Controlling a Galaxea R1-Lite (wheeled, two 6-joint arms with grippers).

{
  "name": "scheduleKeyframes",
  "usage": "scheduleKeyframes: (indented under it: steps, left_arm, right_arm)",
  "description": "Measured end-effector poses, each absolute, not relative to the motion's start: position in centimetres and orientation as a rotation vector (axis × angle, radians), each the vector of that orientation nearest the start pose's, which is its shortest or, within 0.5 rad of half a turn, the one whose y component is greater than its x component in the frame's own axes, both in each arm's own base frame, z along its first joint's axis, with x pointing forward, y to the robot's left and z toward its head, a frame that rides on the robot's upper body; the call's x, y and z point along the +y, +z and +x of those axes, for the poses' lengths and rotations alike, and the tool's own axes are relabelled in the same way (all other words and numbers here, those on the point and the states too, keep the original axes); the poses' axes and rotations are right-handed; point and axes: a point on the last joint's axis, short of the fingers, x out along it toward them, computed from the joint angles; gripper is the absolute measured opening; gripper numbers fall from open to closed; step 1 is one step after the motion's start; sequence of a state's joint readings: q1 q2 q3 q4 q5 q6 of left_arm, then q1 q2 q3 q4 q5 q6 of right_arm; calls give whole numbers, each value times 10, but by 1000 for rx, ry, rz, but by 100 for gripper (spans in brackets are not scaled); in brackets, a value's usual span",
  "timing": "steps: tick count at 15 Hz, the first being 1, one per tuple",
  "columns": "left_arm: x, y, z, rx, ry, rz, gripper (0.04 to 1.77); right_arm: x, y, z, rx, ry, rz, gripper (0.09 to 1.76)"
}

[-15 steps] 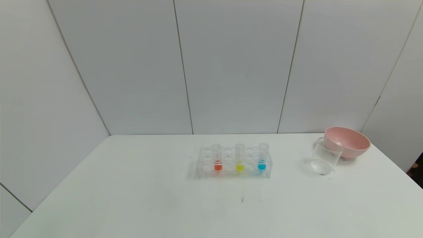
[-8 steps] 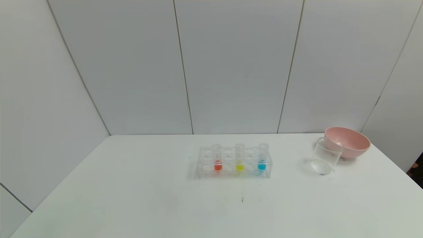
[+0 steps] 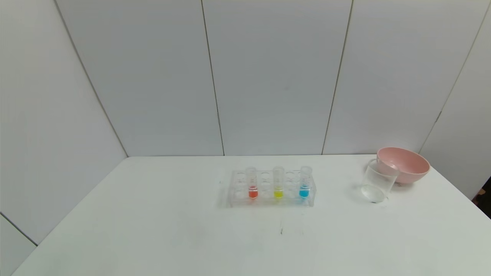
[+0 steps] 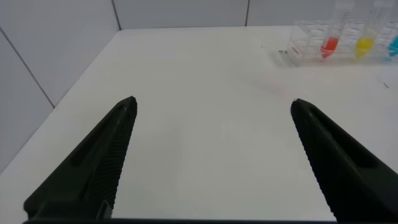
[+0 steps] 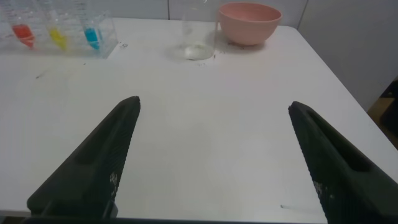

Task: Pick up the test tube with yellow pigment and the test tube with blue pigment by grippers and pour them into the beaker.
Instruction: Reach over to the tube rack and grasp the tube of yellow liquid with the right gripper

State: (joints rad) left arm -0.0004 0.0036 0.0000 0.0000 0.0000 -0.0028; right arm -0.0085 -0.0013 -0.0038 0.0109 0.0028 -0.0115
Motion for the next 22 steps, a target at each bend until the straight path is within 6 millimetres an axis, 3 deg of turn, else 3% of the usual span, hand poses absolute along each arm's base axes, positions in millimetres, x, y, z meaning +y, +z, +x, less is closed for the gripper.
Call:
scheduleKeyframes:
  steps: [6, 10, 12, 16, 22]
  left_arm:
    - [0, 76, -23, 4, 0, -3, 176]
    - [0, 76, -23, 4, 0, -3, 176]
    - [0, 76, -23, 4, 0, -3, 176]
    - [0, 76, -23, 4, -1, -3, 176]
    - [0, 76, -23, 4, -1, -3, 176]
  right_arm:
    - [0, 77, -23, -3, -9, -8, 171]
    - [0, 110, -24, -71, -3, 35, 171]
    - [0, 133, -14, -103, 1, 64, 171]
    - [0, 166, 33, -77, -6, 93, 171]
    - [-2, 169, 122, 52, -20, 103, 171]
